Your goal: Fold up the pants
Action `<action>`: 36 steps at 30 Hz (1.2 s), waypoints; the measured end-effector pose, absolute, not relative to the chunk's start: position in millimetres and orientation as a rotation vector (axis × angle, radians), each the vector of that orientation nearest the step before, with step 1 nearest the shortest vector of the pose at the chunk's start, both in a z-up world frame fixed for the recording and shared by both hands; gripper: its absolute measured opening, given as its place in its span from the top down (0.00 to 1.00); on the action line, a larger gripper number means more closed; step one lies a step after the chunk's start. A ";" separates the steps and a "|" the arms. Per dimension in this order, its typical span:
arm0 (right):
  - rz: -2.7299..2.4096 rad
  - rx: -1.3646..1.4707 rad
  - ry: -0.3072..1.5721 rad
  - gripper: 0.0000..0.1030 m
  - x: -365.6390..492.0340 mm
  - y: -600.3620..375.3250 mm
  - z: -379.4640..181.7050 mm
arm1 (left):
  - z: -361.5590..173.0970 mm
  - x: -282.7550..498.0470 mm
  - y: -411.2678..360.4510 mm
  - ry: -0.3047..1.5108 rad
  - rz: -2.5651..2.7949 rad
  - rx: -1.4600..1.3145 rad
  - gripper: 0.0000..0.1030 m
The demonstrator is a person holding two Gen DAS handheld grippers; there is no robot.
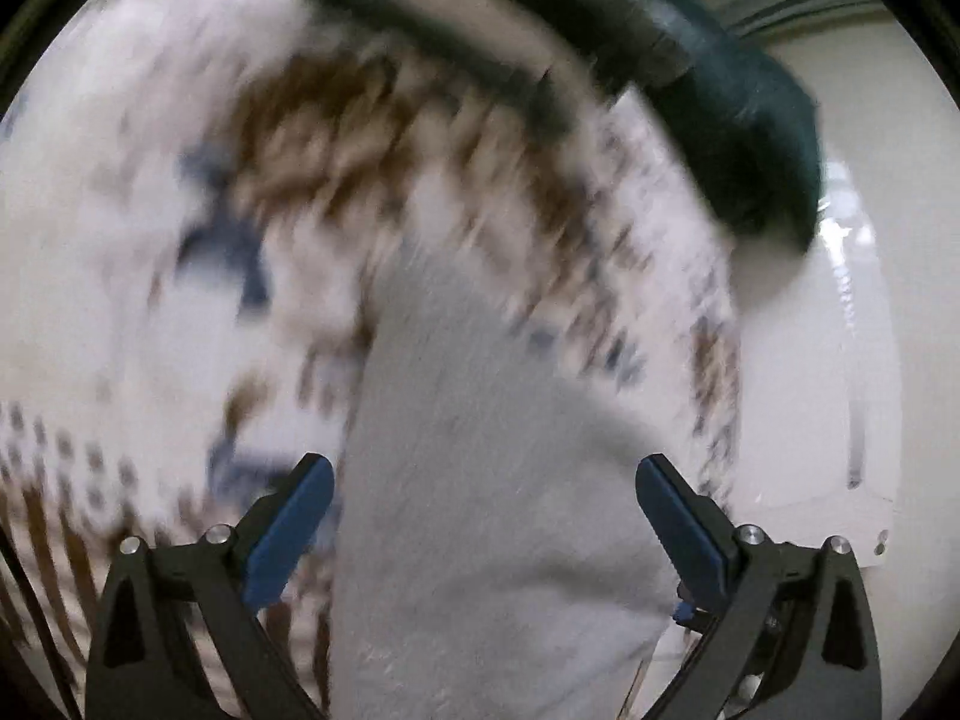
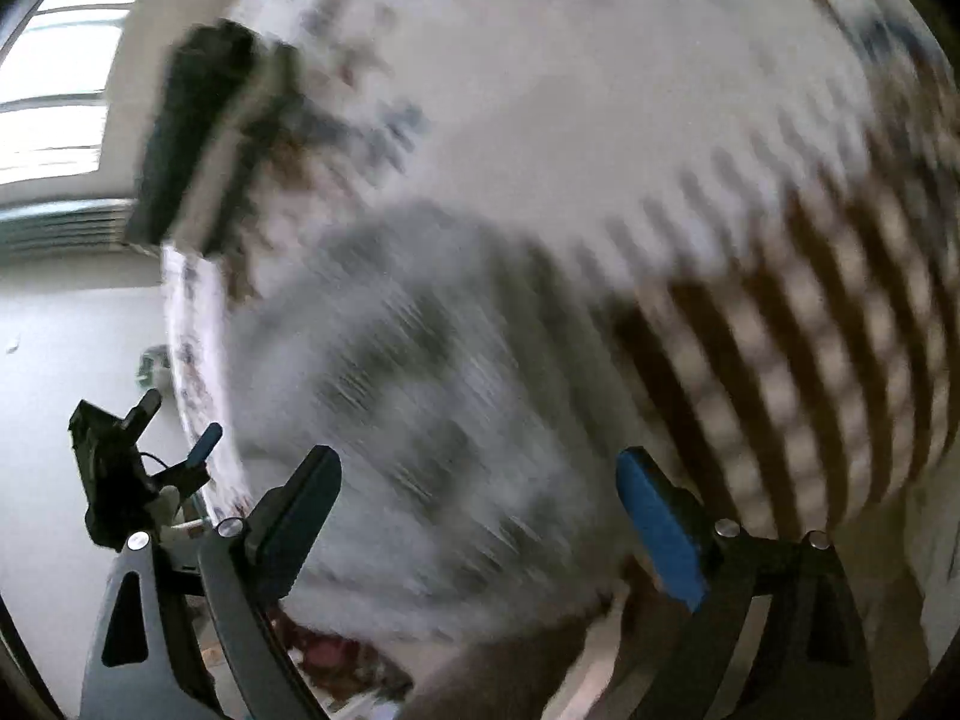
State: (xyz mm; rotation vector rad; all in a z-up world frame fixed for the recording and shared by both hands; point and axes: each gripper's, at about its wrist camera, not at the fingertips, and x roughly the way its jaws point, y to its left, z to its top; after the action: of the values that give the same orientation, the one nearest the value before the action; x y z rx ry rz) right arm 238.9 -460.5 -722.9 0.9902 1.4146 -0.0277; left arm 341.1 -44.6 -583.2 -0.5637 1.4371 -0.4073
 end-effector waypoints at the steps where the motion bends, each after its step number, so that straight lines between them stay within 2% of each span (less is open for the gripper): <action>1: -0.048 1.059 1.458 0.08 227.1 -460.3 -736.2 | -593.1 334.5 -45.1 1.479 -0.391 -0.558 0.00; 3: -0.069 1.230 1.455 0.08 204.5 -463.8 -751.9 | -607.8 320.3 -45.8 1.519 -0.365 -0.553 0.00; 5: -0.090 1.317 1.368 0.11 184.6 -464.2 -753.6 | -618.3 310.1 -45.1 1.540 -0.355 -0.562 0.00; 6: -0.088 1.315 1.367 0.35 180.6 -460.0 -755.2 | -621.3 306.9 -45.9 1.550 -0.348 -0.560 0.00; 7: -0.066 1.315 1.387 0.76 179.9 -454.9 -758.3 | -624.4 304.9 -46.2 1.555 -0.345 -0.557 0.00; 10: -0.048 1.286 1.406 0.82 178.6 -441.3 -753.2 | -629.9 302.2 -47.7 1.570 -0.340 -0.550 0.00; 14: -0.134 1.163 1.382 0.84 169.6 -451.8 -722.2 | -628.4 303.8 -51.2 1.574 -0.364 -0.513 0.00; 15: -0.194 1.083 1.436 0.93 167.2 -455.5 -723.0 | -628.9 305.5 -54.7 1.578 -0.372 -0.495 0.00; 16: -0.255 0.960 1.552 0.94 166.9 -456.8 -731.5 | -628.0 306.4 -57.5 1.577 -0.370 -0.476 0.00; 17: -0.249 0.967 1.594 0.94 164.0 -460.5 -739.6 | -627.0 307.5 -59.4 1.573 -0.371 -0.464 0.00; 18: -0.211 1.118 1.589 0.93 156.9 -466.0 -751.6 | -627.9 308.4 -61.6 1.576 -0.368 -0.459 0.00; 20: -0.226 1.201 1.540 0.89 152.5 -476.6 -745.9 | -623.8 309.8 -61.3 1.582 -0.353 -0.464 0.00; 21: -0.226 1.182 1.513 0.72 154.6 -481.4 -736.8 | -616.9 307.6 -59.2 1.570 -0.351 -0.450 0.00; 22: -0.226 1.159 1.482 0.37 159.6 -484.4 -725.2 | -608.6 307.1 -61.8 1.550 -0.341 -0.411 0.00; 24: -0.207 1.112 1.404 0.14 175.9 -486.1 -698.2 | -583.9 301.5 -68.5 1.501 -0.336 -0.308 0.00; 28: -0.041 0.844 1.445 0.14 239.7 -450.3 -666.7 | -550.4 281.5 -103.6 1.424 -0.359 -0.107 0.00; 31: 0.135 0.460 1.588 0.15 291.8 -386.2 -668.0 | -559.6 261.1 -123.0 1.454 -0.390 -0.020 0.00; 32: 0.151 0.308 1.620 0.17 302.0 -367.6 -673.0 | -567.7 255.0 -125.6 1.480 -0.391 -0.010 0.00; 34: 0.052 0.100 1.646 0.30 317.9 -359.7 -690.4 | -584.8 247.5 -127.0 1.519 -0.372 0.015 0.00; 36: -0.031 0.193 1.652 0.30 332.3 -385.0 -706.6 | -599.0 245.2 -120.5 1.557 -0.363 -0.025 0.00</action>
State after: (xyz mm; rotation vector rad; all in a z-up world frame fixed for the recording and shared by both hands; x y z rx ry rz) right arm 332.3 -385.0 -706.6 0.1929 1.6517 -0.0307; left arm 245.2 -120.5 -599.0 -0.0250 1.5566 -0.3630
